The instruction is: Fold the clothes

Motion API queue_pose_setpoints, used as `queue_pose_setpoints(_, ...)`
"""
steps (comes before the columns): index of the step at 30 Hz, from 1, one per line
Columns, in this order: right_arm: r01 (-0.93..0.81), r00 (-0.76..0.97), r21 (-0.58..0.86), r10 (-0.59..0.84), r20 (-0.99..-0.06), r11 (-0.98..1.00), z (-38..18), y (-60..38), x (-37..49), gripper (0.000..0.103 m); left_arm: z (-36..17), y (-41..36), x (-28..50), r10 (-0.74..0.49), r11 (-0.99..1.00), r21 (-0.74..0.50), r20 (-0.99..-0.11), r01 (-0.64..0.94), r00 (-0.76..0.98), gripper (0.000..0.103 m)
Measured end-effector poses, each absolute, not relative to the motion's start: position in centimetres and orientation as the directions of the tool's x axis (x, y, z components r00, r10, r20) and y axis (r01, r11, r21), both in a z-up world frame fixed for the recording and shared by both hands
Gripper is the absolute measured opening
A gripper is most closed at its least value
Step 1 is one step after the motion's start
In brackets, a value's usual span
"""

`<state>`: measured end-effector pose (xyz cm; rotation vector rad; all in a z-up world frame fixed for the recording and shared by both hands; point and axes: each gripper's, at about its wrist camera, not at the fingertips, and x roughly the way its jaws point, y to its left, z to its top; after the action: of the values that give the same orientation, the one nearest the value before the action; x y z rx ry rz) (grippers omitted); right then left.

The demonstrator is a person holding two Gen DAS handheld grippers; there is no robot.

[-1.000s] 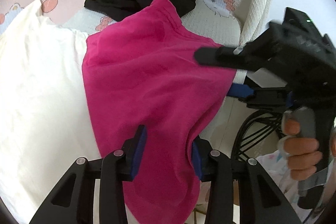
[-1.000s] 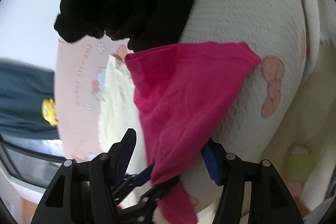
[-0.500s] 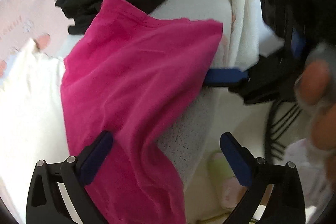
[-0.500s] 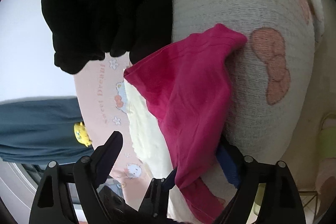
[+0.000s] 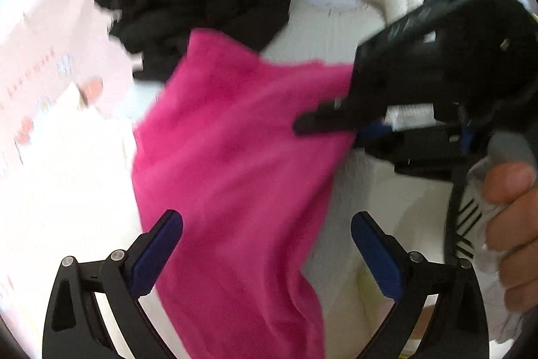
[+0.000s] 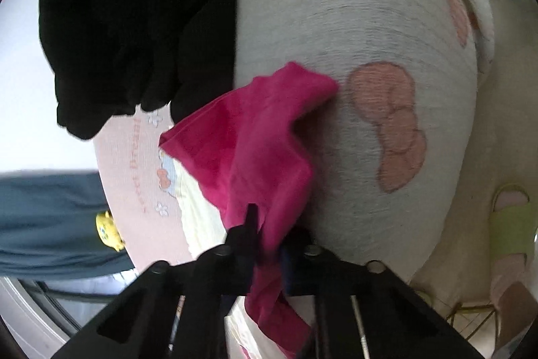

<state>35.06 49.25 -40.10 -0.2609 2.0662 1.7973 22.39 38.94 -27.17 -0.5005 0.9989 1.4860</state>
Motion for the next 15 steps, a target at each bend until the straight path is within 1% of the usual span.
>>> queue_pose_setpoints(3,-0.431,-0.886,0.895,0.134,-0.443,0.112,-39.1,49.2,34.7,0.005,-27.2,39.8,22.9,0.598,0.123,0.307,-0.782,-0.944,-0.177,0.102)
queue_pose_setpoints(4,-0.447,-0.878,0.891,0.150,-0.454,0.080,-38.5,49.2,34.7,0.005,-27.3,40.2,23.0,0.600,0.135,0.307,-0.782,-0.942,-0.169,0.099)
queue_pose_setpoints(5,-0.462,-0.870,0.885,0.167,-0.463,0.048,-37.8,49.2,34.7,0.005,-27.4,40.5,23.1,0.603,0.146,0.307,-0.782,-0.941,-0.161,0.085)
queue_pose_setpoints(6,-0.471,-0.865,0.882,0.182,-0.467,0.024,-37.3,49.2,34.8,0.005,-27.6,40.9,23.1,0.598,0.155,0.302,-0.786,-0.941,-0.154,0.074)
queue_pose_setpoints(7,-0.463,-0.868,0.886,0.192,-0.458,0.018,-37.0,49.2,35.1,0.005,-27.9,41.6,22.9,0.580,0.153,0.279,-0.802,-0.948,-0.143,0.058)
queue_pose_setpoints(9,-0.449,-0.872,0.893,0.206,-0.444,0.025,-37.0,49.3,35.8,0.005,-27.4,43.0,22.5,0.568,0.140,0.205,-0.818,-0.969,-0.091,0.047)
queue_pose_setpoints(10,-0.442,-0.873,0.896,0.211,-0.439,0.034,-37.1,49.3,36.2,0.005,-27.4,43.4,22.3,0.560,0.131,0.184,-0.825,-0.974,-0.081,0.038)
queue_pose_setpoints(11,-0.437,-0.874,0.898,0.214,-0.436,0.044,-37.2,49.4,36.5,0.005,-27.4,43.8,22.1,0.545,0.123,0.160,-0.836,-0.980,-0.068,0.033)
queue_pose_setpoints(13,-0.430,-0.879,0.900,0.197,-0.434,0.063,-37.8,49.4,36.4,0.005,-27.2,44.2,21.9,0.527,0.111,0.106,-0.849,-0.988,-0.031,0.028)
queue_pose_setpoints(15,-0.425,-0.884,0.901,0.174,-0.433,0.083,-38.4,49.5,36.2,0.006,-27.2,44.2,21.6,0.514,0.099,0.068,-0.858,-0.993,-0.007,0.028)
